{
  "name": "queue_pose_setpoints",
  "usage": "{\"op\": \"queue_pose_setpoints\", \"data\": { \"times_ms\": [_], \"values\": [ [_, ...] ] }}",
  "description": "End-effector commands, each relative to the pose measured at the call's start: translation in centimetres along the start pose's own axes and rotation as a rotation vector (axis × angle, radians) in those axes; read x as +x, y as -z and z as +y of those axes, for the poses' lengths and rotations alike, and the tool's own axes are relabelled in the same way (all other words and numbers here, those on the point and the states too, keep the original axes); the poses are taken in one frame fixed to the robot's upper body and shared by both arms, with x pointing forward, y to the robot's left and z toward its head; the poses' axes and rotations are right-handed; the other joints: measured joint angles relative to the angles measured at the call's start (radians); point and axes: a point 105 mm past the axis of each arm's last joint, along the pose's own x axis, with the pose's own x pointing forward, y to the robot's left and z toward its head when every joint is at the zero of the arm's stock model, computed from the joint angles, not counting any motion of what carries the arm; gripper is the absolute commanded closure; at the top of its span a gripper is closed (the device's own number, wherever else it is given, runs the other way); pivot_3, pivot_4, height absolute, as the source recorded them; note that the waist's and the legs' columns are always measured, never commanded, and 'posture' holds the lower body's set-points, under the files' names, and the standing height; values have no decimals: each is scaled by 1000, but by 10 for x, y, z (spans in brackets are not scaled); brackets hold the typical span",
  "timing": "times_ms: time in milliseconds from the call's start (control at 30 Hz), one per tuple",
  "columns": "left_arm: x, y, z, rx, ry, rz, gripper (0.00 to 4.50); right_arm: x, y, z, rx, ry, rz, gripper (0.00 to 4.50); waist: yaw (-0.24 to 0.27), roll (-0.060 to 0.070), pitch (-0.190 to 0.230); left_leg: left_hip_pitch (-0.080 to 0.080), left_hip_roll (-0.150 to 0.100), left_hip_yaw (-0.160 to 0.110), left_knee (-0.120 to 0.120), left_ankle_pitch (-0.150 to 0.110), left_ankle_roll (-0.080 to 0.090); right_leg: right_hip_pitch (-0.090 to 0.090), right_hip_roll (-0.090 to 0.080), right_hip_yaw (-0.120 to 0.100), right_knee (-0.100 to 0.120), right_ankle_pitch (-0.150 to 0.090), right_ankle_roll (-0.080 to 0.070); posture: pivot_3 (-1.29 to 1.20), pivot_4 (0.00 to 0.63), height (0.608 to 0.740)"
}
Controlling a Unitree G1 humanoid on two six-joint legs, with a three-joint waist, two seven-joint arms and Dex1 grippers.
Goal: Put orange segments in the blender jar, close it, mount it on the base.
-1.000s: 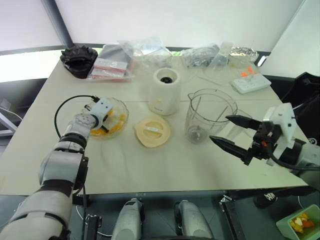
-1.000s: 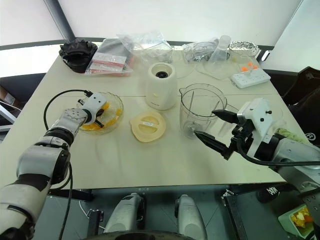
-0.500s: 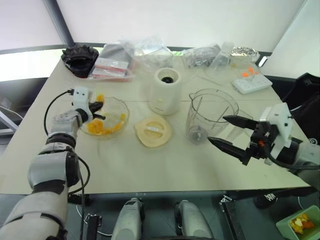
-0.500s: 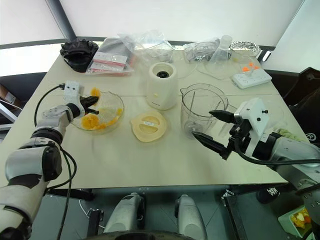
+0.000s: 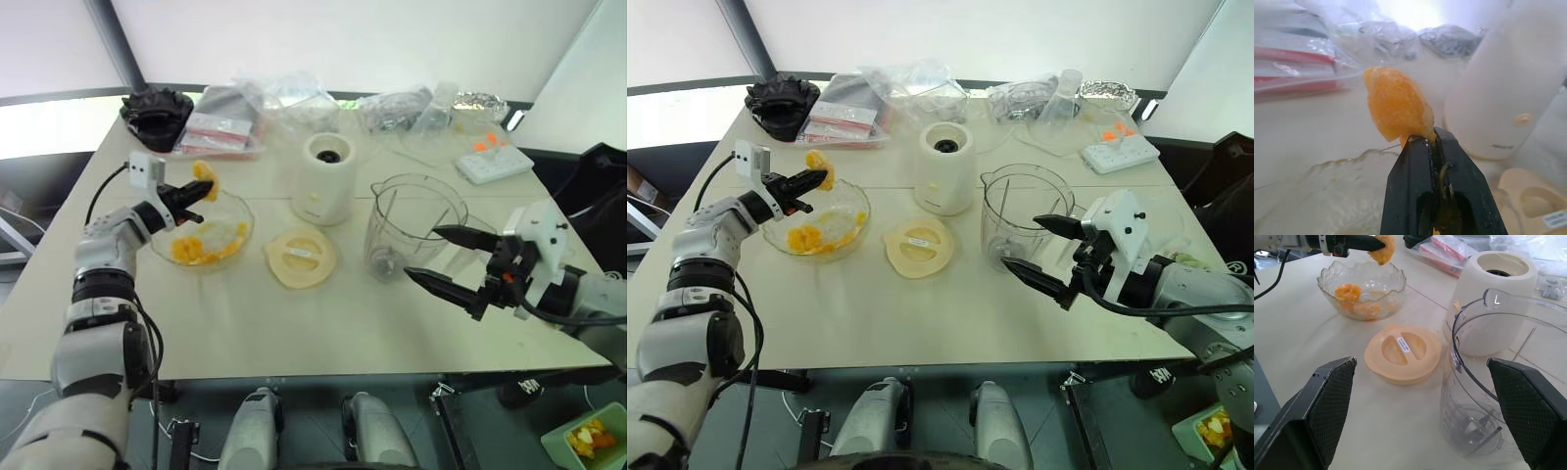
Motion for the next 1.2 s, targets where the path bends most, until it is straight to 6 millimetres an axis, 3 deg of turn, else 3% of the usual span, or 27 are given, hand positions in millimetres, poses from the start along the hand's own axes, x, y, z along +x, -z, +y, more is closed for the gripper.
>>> {"op": "queue_pose_setpoints", "data": {
  "times_ms": [33, 100, 333, 467, 567, 667, 867, 967, 1100, 1167, 1200],
  "values": [
    [5, -35, -22, 39, 78, -102, 4422, -1, -7, 2, -34, 6, -31, 0, 0, 0, 0, 0, 0, 0, 0, 0, 0, 0, 0, 0, 0, 0, 0, 0, 150, 740],
    [10, -47, -33, 45, 110, -128, 4422, -2, -7, 2, -34, 9, -32, 0, 0, 0, 0, 0, 0, 0, 0, 0, 0, 0, 0, 0, 0, 0, 0, 0, 150, 740],
    [46, -123, -91, 141, 337, -268, 4422, -5, -8, 1, -42, 50, -44, 0, 1, -1, 1, -1, -1, -2, 0, 1, -1, 0, 1, 0, 0, 0, 1, 0, 150, 740],
    [73, -158, -143, 204, 541, -319, 4422, -10, -8, 2, -46, 100, -50, 0, 4, -1, 1, -2, -2, -2, 0, 1, -1, 0, 1, 0, -2, 0, 2, 0, 150, 740],
    [87, -168, -176, 216, 674, -328, 4422, -15, -8, 4, -46, 142, -59, 0, 0, -1, 1, -3, -2, -2, 0, 1, -1, 0, 2, 0, -5, 0, 1, 0, 150, 740],
    [101, -163, -219, 231, 843, -296, 4422, -24, -6, 9, -43, 202, -60, 0, 1, -1, 1, -3, -2, -2, -1, 1, -1, 1, 2, 0, -7, -1, 0, 0, 150, 740],
    [115, -129, -268, 235, 1040, -187, 4422, -39, -2, 18, -37, 308, -56, 0, -1, -1, 1, -4, -1, -3, -2, 1, -1, 1, 3, 0, -10, -1, -2, 0, 150, 740],
    [118, -113, -279, 233, 1094, -143, 4422, -45, 0, 21, -33, 346, -51, 0, 0, -1, 1, -4, -1, -3, -2, 1, -1, 1, 3, 0, -11, -2, -2, 0, 150, 740],
    [118, -112, -280, 236, 1100, -141, 4422, -46, 0, 22, -31, 352, -50, 0, -4, 0, 1, -3, -1, -3, -2, 1, -1, 1, 3, 0, -12, -1, -3, 0, 150, 740],
    [128, -60, -295, 258, 1117, 8, 4422, -58, 4, 24, -4, 409, -54, 0, 5, 1, 0, -3, -1, -3, -2, 1, -1, 2, 3, 0, -12, -2, -3, 0, 150, 740],
    [129, -41, -301, 276, 1131, 65, 4181, -62, 5, 25, 5, 433, -55, 0, 15, 3, -1, -3, -1, -5, -2, 1, -1, 4, 3, -1, -12, -2, -3, 0, 150, 740]
  ]
}}
